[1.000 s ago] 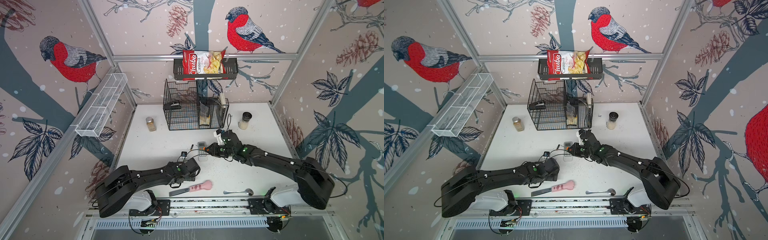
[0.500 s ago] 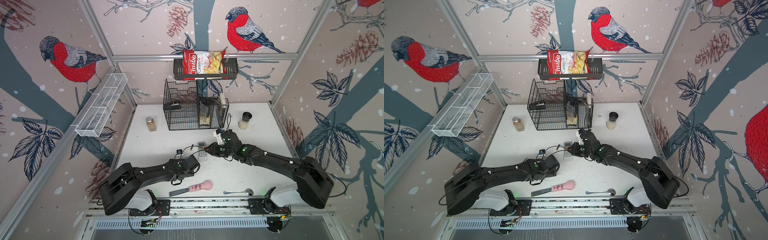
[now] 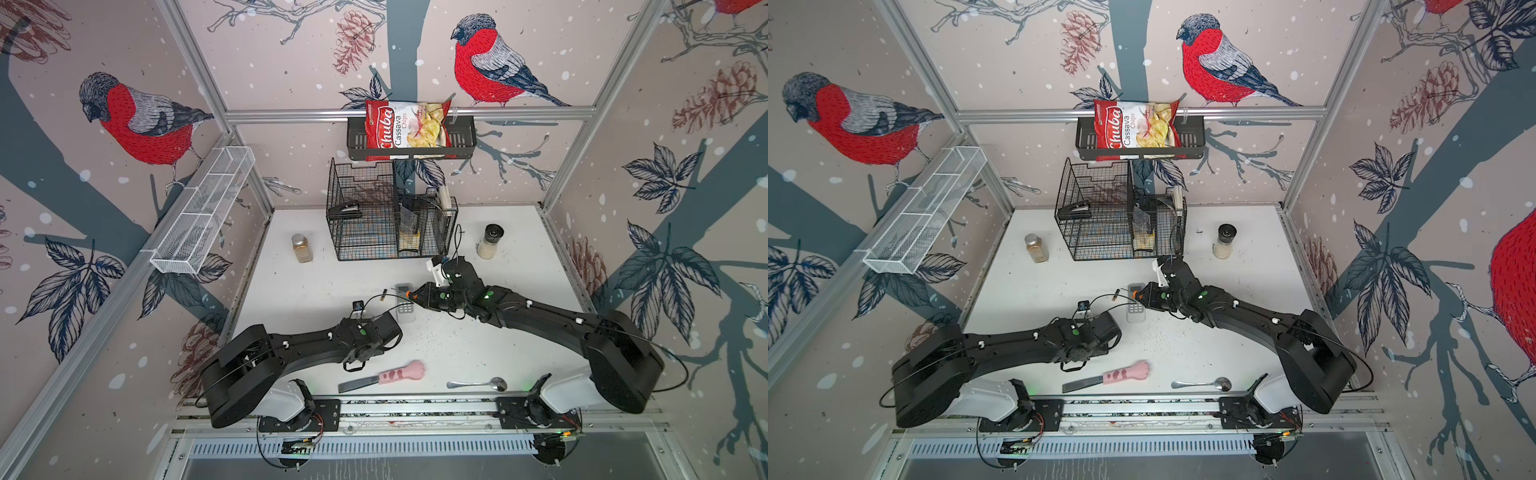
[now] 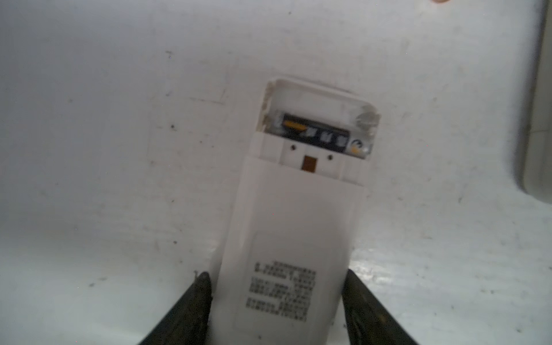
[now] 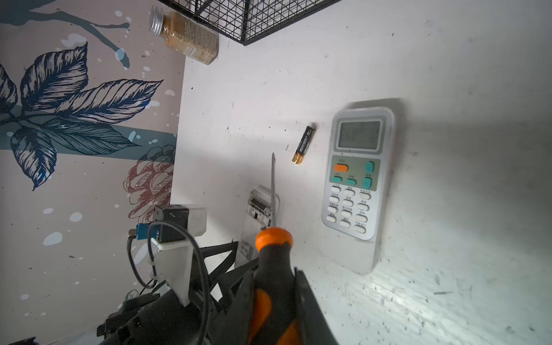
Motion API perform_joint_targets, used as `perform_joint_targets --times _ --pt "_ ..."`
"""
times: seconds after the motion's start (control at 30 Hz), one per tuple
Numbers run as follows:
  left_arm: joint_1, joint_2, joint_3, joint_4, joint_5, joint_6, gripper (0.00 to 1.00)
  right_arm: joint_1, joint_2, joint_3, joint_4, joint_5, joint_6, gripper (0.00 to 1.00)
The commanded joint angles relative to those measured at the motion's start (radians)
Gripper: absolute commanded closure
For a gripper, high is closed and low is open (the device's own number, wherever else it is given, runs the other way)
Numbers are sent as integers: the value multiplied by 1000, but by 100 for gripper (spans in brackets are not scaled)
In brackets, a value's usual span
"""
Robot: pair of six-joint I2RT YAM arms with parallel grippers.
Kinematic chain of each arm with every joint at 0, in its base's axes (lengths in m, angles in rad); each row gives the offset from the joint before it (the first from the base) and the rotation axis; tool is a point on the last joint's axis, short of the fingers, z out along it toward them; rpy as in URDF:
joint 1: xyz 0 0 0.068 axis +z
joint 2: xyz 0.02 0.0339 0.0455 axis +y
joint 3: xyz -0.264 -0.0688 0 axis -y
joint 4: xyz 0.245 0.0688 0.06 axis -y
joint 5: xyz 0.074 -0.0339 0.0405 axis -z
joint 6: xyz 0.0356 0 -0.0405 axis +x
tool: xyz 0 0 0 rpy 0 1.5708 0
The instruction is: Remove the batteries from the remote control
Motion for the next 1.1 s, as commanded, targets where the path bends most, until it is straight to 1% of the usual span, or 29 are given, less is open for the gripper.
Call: perform_joint_targets --times 0.0,0.27,0.67,0.8,0.9,0.93,1.0,1.07 --pt "0 65 4 -84 179 107 35 -9 -29 -15 16 12 -5 100" --pt "0 148 82 28 205 284 37 -50 -105 -52 -23 53 -2 99" --pt "-8 311 263 79 258 532 38 -91 -174 -86 -57 85 0 99" --pt "-13 342 301 79 276 593 39 -103 -180 -95 -62 89 0 100" --pt "-17 354 307 74 283 608 39 -111 -180 -99 -63 91 -2 100" --pt "-17 354 301 70 280 606 38 -112 -180 -98 -63 91 -2 100" --pt "-17 348 284 61 270 593 33 -115 -180 -96 -62 92 -3 99" --pt "-17 331 259 55 262 575 21 -117 -180 -89 -64 92 -8 99"
